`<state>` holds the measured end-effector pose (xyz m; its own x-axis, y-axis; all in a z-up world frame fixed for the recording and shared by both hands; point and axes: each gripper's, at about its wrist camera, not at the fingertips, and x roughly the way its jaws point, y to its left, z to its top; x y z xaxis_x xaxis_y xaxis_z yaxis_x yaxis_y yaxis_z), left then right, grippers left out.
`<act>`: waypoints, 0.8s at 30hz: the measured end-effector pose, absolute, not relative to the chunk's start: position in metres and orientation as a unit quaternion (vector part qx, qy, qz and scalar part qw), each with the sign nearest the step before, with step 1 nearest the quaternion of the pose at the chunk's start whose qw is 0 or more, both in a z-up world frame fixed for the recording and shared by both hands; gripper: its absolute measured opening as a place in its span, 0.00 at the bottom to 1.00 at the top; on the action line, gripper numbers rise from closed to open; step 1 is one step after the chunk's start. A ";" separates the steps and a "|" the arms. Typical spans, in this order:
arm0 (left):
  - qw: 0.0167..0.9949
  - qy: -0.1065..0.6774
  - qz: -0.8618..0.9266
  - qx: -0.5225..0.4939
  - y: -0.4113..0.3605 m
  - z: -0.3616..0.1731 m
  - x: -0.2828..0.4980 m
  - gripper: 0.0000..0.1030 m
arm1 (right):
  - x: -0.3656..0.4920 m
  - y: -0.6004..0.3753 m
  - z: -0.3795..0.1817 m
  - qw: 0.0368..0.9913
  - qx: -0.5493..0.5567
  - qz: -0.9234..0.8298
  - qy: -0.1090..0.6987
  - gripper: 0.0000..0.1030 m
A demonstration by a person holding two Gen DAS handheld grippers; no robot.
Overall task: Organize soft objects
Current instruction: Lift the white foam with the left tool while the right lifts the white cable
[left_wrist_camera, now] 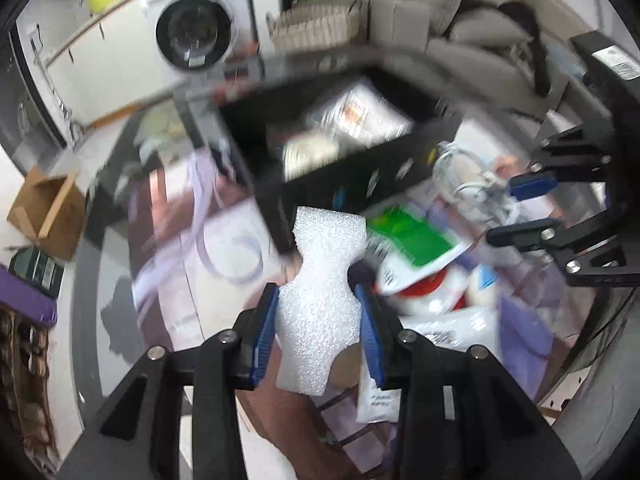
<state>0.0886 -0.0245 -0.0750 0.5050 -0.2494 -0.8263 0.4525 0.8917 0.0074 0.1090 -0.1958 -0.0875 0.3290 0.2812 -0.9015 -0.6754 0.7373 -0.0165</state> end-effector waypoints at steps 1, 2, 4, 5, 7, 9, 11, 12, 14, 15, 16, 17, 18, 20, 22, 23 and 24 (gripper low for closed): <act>0.870 0.434 -0.211 0.106 -0.023 -0.065 0.085 0.36 | 0.107 -0.198 -0.079 0.800 -0.193 0.303 0.480 0.28; 0.876 0.419 -0.214 0.103 -0.022 -0.058 0.083 0.36 | 0.105 -0.197 -0.071 0.810 -0.187 0.307 0.463 0.28; 0.895 0.378 -0.216 0.097 -0.020 -0.043 0.076 0.36 | 0.100 -0.200 -0.050 0.835 -0.172 0.309 0.422 0.28; 0.906 0.354 -0.211 0.095 -0.018 -0.036 0.072 0.36 | 0.097 -0.201 -0.042 0.846 -0.164 0.312 0.401 0.28; 0.924 0.313 -0.200 0.086 -0.015 -0.025 0.066 0.36 | 0.090 -0.207 -0.020 0.876 -0.137 0.316 0.338 0.28; 0.938 0.275 -0.196 0.077 -0.010 -0.014 0.059 0.36 | 0.082 -0.212 -0.005 0.896 -0.111 0.318 0.288 0.28; 0.951 0.233 -0.189 0.072 -0.005 -0.003 0.053 0.36 | 0.078 -0.217 0.007 0.907 -0.095 0.324 0.250 0.28; 0.959 0.207 -0.183 0.063 0.000 0.004 0.049 0.36 | 0.073 -0.220 0.013 0.915 -0.088 0.324 0.224 0.28; 0.966 0.179 -0.181 0.048 0.007 0.010 0.046 0.36 | 0.062 -0.226 0.022 0.925 -0.074 0.327 0.177 0.28; 0.969 0.164 -0.178 0.046 0.012 0.015 0.044 0.36 | 0.055 -0.231 0.026 0.931 -0.063 0.328 0.148 0.28; 0.972 0.153 -0.173 0.044 0.015 0.018 0.042 0.36 | 0.050 -0.232 0.030 0.936 -0.056 0.325 0.125 0.28; 0.974 0.143 -0.173 0.040 0.017 0.020 0.041 0.36 | 0.045 -0.235 0.032 0.939 -0.050 0.322 0.105 0.28; 0.975 0.133 -0.173 0.037 0.021 0.022 0.038 0.36 | 0.041 -0.235 0.035 0.941 -0.045 0.322 0.094 0.28; 0.979 0.112 -0.168 0.035 0.027 0.025 0.033 0.36 | 0.038 -0.235 0.038 0.941 -0.042 0.323 0.088 0.28; 0.981 0.097 -0.162 0.038 0.031 0.026 0.027 0.36 | 0.036 -0.234 0.039 0.941 -0.042 0.325 0.087 0.28; 0.983 0.090 -0.157 0.038 0.033 0.027 0.025 0.36 | 0.035 -0.236 0.040 0.941 -0.044 0.325 0.085 0.28; 0.982 0.090 -0.162 0.036 0.036 0.027 0.026 0.36 | 0.033 -0.235 0.040 0.943 -0.051 0.318 0.082 0.28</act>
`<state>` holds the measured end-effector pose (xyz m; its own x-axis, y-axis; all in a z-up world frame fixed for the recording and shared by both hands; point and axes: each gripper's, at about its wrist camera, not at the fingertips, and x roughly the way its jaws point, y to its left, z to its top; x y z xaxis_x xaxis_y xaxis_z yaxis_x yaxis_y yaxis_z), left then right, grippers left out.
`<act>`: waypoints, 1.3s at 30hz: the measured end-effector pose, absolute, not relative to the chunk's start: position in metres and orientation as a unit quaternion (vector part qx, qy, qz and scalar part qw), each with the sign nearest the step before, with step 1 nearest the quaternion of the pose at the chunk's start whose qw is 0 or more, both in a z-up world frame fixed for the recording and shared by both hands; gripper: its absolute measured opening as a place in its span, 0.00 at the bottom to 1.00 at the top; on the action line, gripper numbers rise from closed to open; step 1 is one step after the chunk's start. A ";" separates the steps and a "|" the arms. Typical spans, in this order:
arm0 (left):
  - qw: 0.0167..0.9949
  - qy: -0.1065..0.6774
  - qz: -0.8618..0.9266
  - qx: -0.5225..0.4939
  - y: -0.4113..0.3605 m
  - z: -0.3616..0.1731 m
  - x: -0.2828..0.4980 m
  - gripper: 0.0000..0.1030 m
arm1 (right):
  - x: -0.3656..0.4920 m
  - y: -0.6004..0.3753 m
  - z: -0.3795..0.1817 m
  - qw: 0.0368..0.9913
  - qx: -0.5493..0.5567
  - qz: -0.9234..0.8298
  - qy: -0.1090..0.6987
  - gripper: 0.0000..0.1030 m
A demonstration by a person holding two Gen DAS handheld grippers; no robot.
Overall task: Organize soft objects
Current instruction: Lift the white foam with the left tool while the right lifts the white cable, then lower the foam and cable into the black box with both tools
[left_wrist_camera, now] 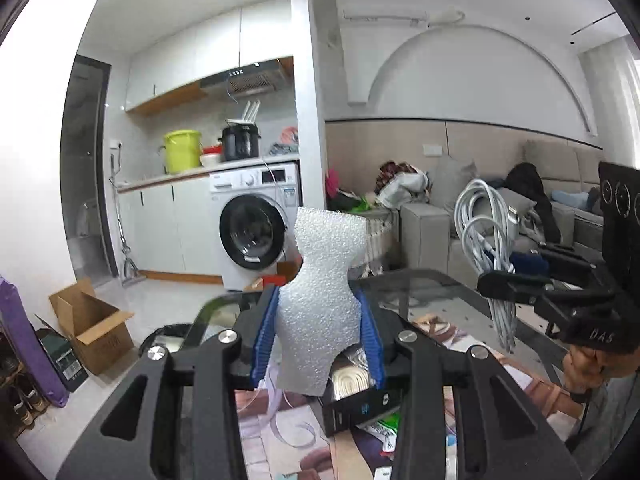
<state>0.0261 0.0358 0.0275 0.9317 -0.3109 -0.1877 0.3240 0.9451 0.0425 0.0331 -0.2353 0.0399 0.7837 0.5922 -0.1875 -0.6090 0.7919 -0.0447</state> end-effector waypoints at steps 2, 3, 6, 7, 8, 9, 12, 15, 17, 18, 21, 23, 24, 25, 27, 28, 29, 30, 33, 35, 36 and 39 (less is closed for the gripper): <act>0.983 0.087 -0.159 0.028 0.041 0.028 0.027 0.36 | 0.029 -0.234 0.039 0.946 -0.062 0.310 0.071 0.28; 0.982 0.088 -0.162 0.027 0.042 0.029 0.027 0.36 | 0.029 -0.236 0.041 0.946 -0.058 0.311 0.067 0.28; 0.982 0.092 -0.162 0.028 0.043 0.026 0.030 0.36 | 0.033 -0.239 0.039 0.949 -0.052 0.305 0.067 0.28; 0.982 0.095 -0.163 0.030 0.043 0.026 0.029 0.36 | 0.034 -0.240 0.039 0.949 -0.050 0.304 0.068 0.28; 0.982 0.093 -0.161 0.031 0.042 0.025 0.028 0.36 | 0.035 -0.241 0.039 0.950 -0.047 0.302 0.069 0.28; 0.981 0.095 -0.164 0.031 0.041 0.025 0.028 0.36 | 0.035 -0.241 0.039 0.950 -0.045 0.300 0.069 0.28; 0.982 0.094 -0.161 0.031 0.035 0.027 0.028 0.36 | 0.039 -0.242 0.040 0.952 -0.042 0.296 0.070 0.28; 0.983 0.098 -0.149 0.030 0.027 0.030 0.035 0.36 | 0.039 -0.238 0.040 0.953 -0.040 0.292 0.072 0.28; 0.984 0.108 -0.142 0.016 0.023 0.033 0.048 0.36 | 0.042 -0.234 0.042 0.954 -0.034 0.289 0.075 0.28; 0.984 0.110 -0.139 0.011 0.022 0.033 0.050 0.36 | 0.046 -0.233 0.043 0.955 -0.030 0.285 0.076 0.28; 0.986 0.121 -0.114 0.000 0.015 0.037 0.072 0.36 | 0.062 -0.228 0.046 0.957 -0.020 0.276 0.082 0.28; 0.987 0.123 -0.104 -0.010 0.012 0.038 0.084 0.36 | 0.069 -0.223 0.048 0.959 -0.021 0.272 0.079 0.28; 0.987 0.125 -0.100 -0.013 0.010 0.038 0.090 0.36 | 0.074 -0.219 0.049 0.960 -0.025 0.266 0.077 0.28; 0.988 0.124 -0.090 -0.017 0.008 0.039 0.097 0.36 | 0.080 -0.216 0.050 0.963 -0.030 0.257 0.074 0.28; 0.988 0.127 -0.088 -0.026 0.006 0.040 0.104 0.36 | 0.091 -0.212 0.052 0.966 -0.034 0.245 0.072 0.28; 0.988 0.126 -0.081 -0.033 0.006 0.041 0.110 0.36 | 0.097 -0.210 0.053 0.968 -0.034 0.238 0.070 0.28; 0.988 0.125 -0.080 -0.035 0.005 0.042 0.112 0.36 | 0.103 -0.209 0.053 0.969 -0.032 0.234 0.069 0.28; 0.988 0.124 -0.079 -0.039 0.005 0.043 0.116 0.36 | 0.110 -0.210 0.054 0.970 -0.028 0.232 0.069 0.28; 0.989 0.123 -0.071 -0.048 0.007 0.042 0.121 0.36 | 0.126 -0.209 0.055 0.972 -0.014 0.223 0.076 0.28; 0.989 0.126 -0.063 -0.044 0.006 0.040 0.124 0.36 | 0.133 -0.207 0.057 0.972 -0.009 0.220 0.078 0.28; 0.989 0.128 -0.062 -0.040 0.004 0.040 0.126 0.36 | 0.135 -0.207 0.056 0.972 -0.011 0.219 0.080 0.28; 0.988 0.136 -0.065 -0.029 -0.001 0.036 0.128 0.36 | 0.135 -0.205 0.053 0.972 -0.020 0.220 0.084 0.28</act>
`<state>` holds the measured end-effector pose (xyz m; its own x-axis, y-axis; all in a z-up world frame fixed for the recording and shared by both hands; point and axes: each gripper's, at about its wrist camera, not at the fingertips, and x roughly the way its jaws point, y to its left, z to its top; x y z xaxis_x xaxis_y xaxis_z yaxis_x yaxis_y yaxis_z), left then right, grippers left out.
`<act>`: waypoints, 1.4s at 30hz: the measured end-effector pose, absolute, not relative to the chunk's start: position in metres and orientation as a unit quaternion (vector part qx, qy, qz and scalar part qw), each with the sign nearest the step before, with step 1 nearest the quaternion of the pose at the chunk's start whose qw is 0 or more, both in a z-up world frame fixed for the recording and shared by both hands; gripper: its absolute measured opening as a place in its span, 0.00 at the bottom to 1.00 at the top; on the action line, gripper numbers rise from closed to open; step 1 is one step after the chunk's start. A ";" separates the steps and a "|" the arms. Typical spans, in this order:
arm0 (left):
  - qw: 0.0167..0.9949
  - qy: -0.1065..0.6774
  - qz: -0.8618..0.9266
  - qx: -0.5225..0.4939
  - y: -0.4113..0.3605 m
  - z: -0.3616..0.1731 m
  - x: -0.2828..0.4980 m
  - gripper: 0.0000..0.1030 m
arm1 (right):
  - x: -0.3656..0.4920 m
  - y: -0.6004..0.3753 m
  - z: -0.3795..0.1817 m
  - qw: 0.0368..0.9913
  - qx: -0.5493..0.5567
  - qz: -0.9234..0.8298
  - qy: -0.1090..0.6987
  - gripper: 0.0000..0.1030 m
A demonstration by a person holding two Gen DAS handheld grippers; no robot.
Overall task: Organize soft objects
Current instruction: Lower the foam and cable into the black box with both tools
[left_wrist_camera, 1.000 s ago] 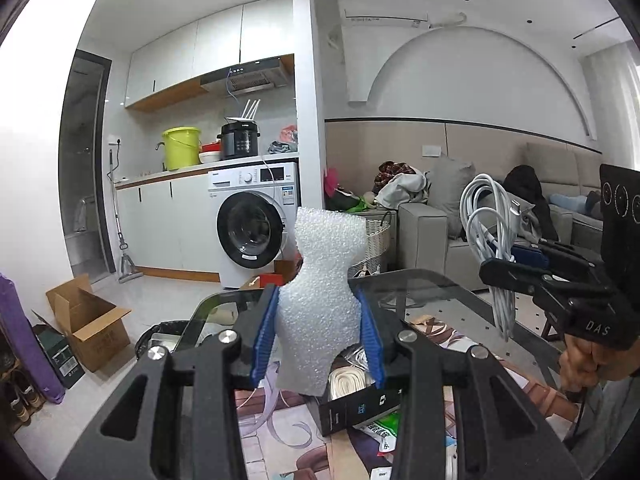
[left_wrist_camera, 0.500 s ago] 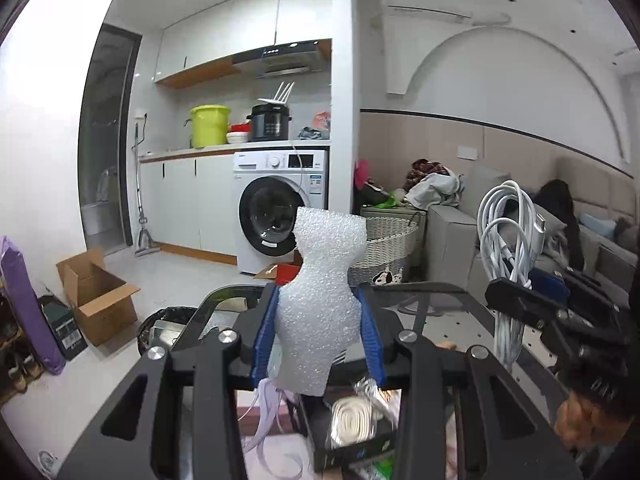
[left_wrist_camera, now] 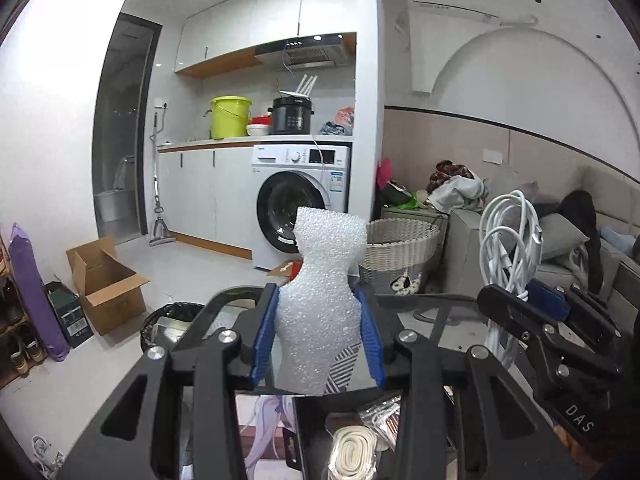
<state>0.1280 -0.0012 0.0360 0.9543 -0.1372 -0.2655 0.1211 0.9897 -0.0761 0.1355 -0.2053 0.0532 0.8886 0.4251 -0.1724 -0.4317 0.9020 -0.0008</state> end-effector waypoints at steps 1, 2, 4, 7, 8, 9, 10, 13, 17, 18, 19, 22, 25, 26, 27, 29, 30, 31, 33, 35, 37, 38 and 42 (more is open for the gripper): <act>0.988 0.139 -0.067 -0.027 -0.003 0.035 0.129 0.36 | 0.137 -0.206 0.053 0.971 -0.021 0.221 0.087 0.28; 0.987 0.142 -0.067 -0.025 -0.003 0.034 0.130 0.36 | 0.139 -0.206 0.052 0.970 -0.020 0.223 0.092 0.28; 0.986 0.151 -0.069 -0.024 -0.004 0.033 0.133 0.36 | 0.143 -0.206 0.053 0.969 -0.017 0.224 0.100 0.28; 0.983 0.174 -0.063 -0.019 -0.007 0.029 0.140 0.36 | 0.147 -0.204 0.052 0.967 -0.020 0.228 0.113 0.28; 0.980 0.188 -0.070 -0.019 -0.008 0.025 0.144 0.36 | 0.149 -0.202 0.051 0.966 -0.023 0.228 0.122 0.28; 0.976 0.201 -0.075 -0.019 -0.009 0.022 0.148 0.36 | 0.154 -0.199 0.048 0.963 -0.027 0.229 0.140 0.28; 0.973 0.215 -0.081 -0.020 -0.010 0.020 0.152 0.36 | 0.158 -0.199 0.045 0.961 -0.030 0.228 0.154 0.28; 0.954 0.273 -0.116 -0.033 -0.013 0.004 0.168 0.36 | 0.172 -0.192 0.030 0.952 -0.046 0.216 0.210 0.28; 0.939 0.321 -0.120 -0.039 -0.017 -0.012 0.179 0.36 | 0.188 -0.191 0.009 0.939 -0.048 0.207 0.271 0.28; 0.934 0.332 -0.124 -0.038 -0.019 -0.014 0.181 0.36 | 0.192 -0.192 0.002 0.936 -0.048 0.202 0.285 0.28; 0.932 0.338 -0.126 -0.036 -0.021 -0.017 0.182 0.36 | 0.194 -0.193 -0.003 0.933 -0.046 0.203 0.293 0.28; 0.923 0.357 -0.139 -0.034 -0.026 -0.025 0.182 0.36 | 0.197 -0.195 -0.017 0.925 -0.040 0.211 0.313 0.28; 0.917 0.374 -0.138 -0.025 -0.032 -0.032 0.183 0.36 | 0.201 -0.195 -0.027 0.918 -0.033 0.219 0.328 0.28; 0.913 0.384 -0.140 -0.022 -0.034 -0.036 0.185 0.36 | 0.204 -0.196 -0.030 0.917 -0.031 0.221 0.331 0.28; 0.906 0.399 -0.138 -0.015 -0.037 -0.041 0.187 0.36 | 0.206 -0.195 -0.034 0.914 -0.033 0.222 0.338 0.28; 0.901 0.414 -0.132 -0.009 -0.040 -0.049 0.188 0.36 | 0.209 -0.194 -0.041 0.910 -0.037 0.220 0.350 0.28; 0.897 0.421 -0.134 -0.005 -0.043 -0.052 0.188 0.36 | 0.210 -0.192 -0.045 0.907 -0.039 0.220 0.358 0.28; 0.894 0.428 -0.135 0.002 -0.045 -0.054 0.189 0.36 | 0.212 -0.192 -0.049 0.903 -0.042 0.219 0.367 0.28; 0.892 0.433 -0.131 0.005 -0.049 -0.056 0.187 0.36 | 0.215 -0.192 -0.055 0.895 -0.041 0.216 0.387 0.28; 0.890 0.436 -0.132 0.007 -0.049 -0.055 0.186 0.36 | 0.217 -0.195 -0.060 0.888 -0.031 0.213 0.406 0.28; 0.889 0.440 -0.127 0.007 -0.047 -0.055 0.186 0.36 | 0.223 -0.197 -0.069 0.874 -0.015 0.220 0.433 0.28; 0.887 0.443 -0.127 0.005 -0.047 -0.056 0.188 0.36 | 0.225 -0.197 -0.072 0.868 -0.008 0.233 0.438 0.27; 0.878 0.463 -0.118 0.014 -0.043 -0.062 0.190 0.36 | 0.227 -0.186 -0.075 0.866 -0.038 0.264 0.424 0.27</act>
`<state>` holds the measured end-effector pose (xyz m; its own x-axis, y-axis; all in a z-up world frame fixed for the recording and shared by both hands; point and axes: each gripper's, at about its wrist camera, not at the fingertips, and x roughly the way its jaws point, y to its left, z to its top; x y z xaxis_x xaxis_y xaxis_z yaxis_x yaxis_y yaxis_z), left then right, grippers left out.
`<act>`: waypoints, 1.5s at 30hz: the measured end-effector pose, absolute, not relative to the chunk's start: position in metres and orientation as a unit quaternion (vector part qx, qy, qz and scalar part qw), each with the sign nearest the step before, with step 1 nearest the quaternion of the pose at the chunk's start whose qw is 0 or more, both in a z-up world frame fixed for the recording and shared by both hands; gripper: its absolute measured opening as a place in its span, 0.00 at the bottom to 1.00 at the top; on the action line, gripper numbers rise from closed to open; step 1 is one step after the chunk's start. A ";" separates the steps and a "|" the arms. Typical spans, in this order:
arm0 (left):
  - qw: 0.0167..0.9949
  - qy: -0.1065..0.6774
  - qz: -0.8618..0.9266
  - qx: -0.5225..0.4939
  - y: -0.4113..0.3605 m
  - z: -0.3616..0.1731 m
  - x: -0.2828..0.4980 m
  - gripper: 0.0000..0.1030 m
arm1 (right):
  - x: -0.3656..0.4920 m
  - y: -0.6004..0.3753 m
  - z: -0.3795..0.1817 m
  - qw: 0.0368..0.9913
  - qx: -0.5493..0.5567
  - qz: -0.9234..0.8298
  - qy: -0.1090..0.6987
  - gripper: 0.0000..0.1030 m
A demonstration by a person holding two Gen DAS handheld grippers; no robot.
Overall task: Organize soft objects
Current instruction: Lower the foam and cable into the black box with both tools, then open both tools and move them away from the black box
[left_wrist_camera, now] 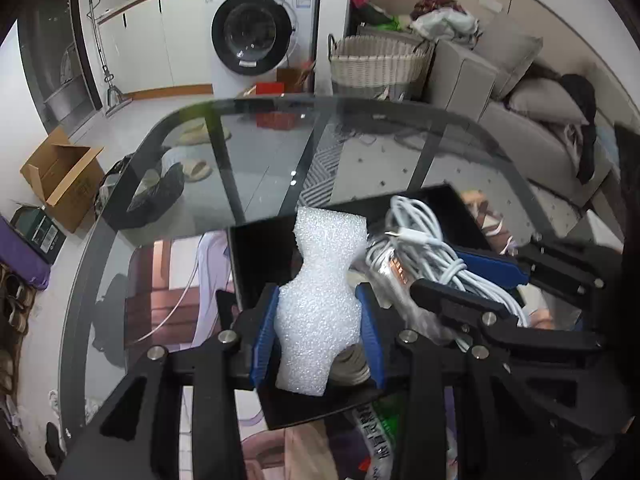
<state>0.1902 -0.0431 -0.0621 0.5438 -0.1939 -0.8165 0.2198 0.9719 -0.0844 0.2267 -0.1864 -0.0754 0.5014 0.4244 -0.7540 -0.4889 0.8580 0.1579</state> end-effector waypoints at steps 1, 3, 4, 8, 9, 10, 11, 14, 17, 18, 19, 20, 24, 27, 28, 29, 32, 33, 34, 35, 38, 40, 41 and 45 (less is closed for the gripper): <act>0.877 0.466 -0.118 0.015 -0.042 -0.064 0.191 0.36 | 0.226 -0.182 -0.075 0.863 -0.048 0.275 0.420 0.27; 0.877 0.465 -0.118 0.021 -0.042 -0.064 0.190 0.36 | 0.223 -0.172 -0.075 0.864 -0.083 0.281 0.410 0.27; 0.878 0.464 -0.117 0.024 -0.041 -0.064 0.189 0.36 | 0.222 -0.168 -0.075 0.862 -0.097 0.290 0.404 0.27; 0.876 0.468 -0.115 0.018 -0.038 -0.063 0.190 0.36 | 0.211 -0.155 -0.069 0.860 -0.181 0.314 0.360 0.26; 0.876 0.469 -0.115 0.017 -0.038 -0.063 0.190 0.36 | 0.211 -0.153 -0.071 0.856 -0.196 0.313 0.361 0.27; 0.876 0.469 -0.115 0.018 -0.038 -0.063 0.190 0.36 | 0.213 -0.153 -0.074 0.854 -0.200 0.310 0.368 0.27; 0.875 0.470 -0.117 0.020 -0.039 -0.063 0.191 0.36 | 0.217 -0.155 -0.076 0.853 -0.194 0.301 0.379 0.27; 0.874 0.470 -0.117 0.027 -0.041 -0.064 0.190 0.37 | 0.229 -0.162 -0.080 0.847 -0.156 0.278 0.426 0.35; 0.871 0.474 -0.121 0.038 -0.043 -0.064 0.189 0.42 | 0.238 -0.173 -0.081 0.833 -0.093 0.273 0.472 0.44; 0.870 0.475 -0.124 0.043 -0.044 -0.064 0.188 0.42 | 0.241 -0.178 -0.082 0.828 -0.074 0.263 0.490 0.46; 0.870 0.475 -0.126 0.047 -0.046 -0.063 0.186 0.43 | 0.241 -0.180 -0.081 0.824 -0.065 0.257 0.500 0.46; 0.869 0.474 -0.129 0.049 -0.048 -0.063 0.185 0.45 | 0.240 -0.181 -0.080 0.821 -0.062 0.258 0.505 0.46; 0.870 0.473 -0.129 0.056 -0.048 -0.063 0.182 0.52 | 0.227 -0.178 -0.074 0.827 -0.104 0.251 0.493 0.39; 0.869 0.473 -0.132 0.054 -0.047 -0.063 0.180 0.52 | 0.219 -0.173 -0.070 0.833 -0.134 0.249 0.475 0.37; 0.870 0.473 -0.129 0.056 -0.047 -0.063 0.180 0.50 | 0.215 -0.170 -0.069 0.842 -0.155 0.250 0.452 0.36; 0.870 0.473 -0.125 0.057 -0.047 -0.063 0.180 0.48 | 0.210 -0.170 -0.068 0.848 -0.173 0.250 0.433 0.36; 0.869 0.477 -0.124 0.035 -0.037 -0.062 0.184 0.49 | 0.202 -0.164 -0.061 0.860 -0.194 0.288 0.375 0.36; 0.868 0.479 -0.127 0.028 -0.035 -0.062 0.184 0.49 | 0.203 -0.164 -0.059 0.860 -0.186 0.298 0.370 0.37; 0.868 0.479 -0.127 0.029 -0.035 -0.062 0.184 0.50 | 0.205 -0.164 -0.060 0.860 -0.183 0.292 0.377 0.37; 0.868 0.479 -0.128 0.031 -0.035 -0.062 0.182 0.50 | 0.208 -0.164 -0.063 0.856 -0.182 0.283 0.392 0.37; 0.865 0.481 -0.134 0.049 -0.040 -0.064 0.178 0.51 | 0.218 -0.167 -0.076 0.834 -0.183 0.262 0.449 0.39; 0.865 0.478 -0.141 0.055 -0.041 -0.064 0.175 0.51 | 0.222 -0.175 -0.075 0.833 -0.171 0.246 0.465 0.40; 0.865 0.478 -0.144 0.057 -0.042 -0.064 0.175 0.51 | 0.220 -0.176 -0.073 0.830 -0.171 0.250 0.469 0.41; 0.866 0.472 -0.146 0.074 -0.044 -0.065 0.173 0.51 | 0.214 -0.178 -0.070 0.820 -0.166 0.255 0.485 0.44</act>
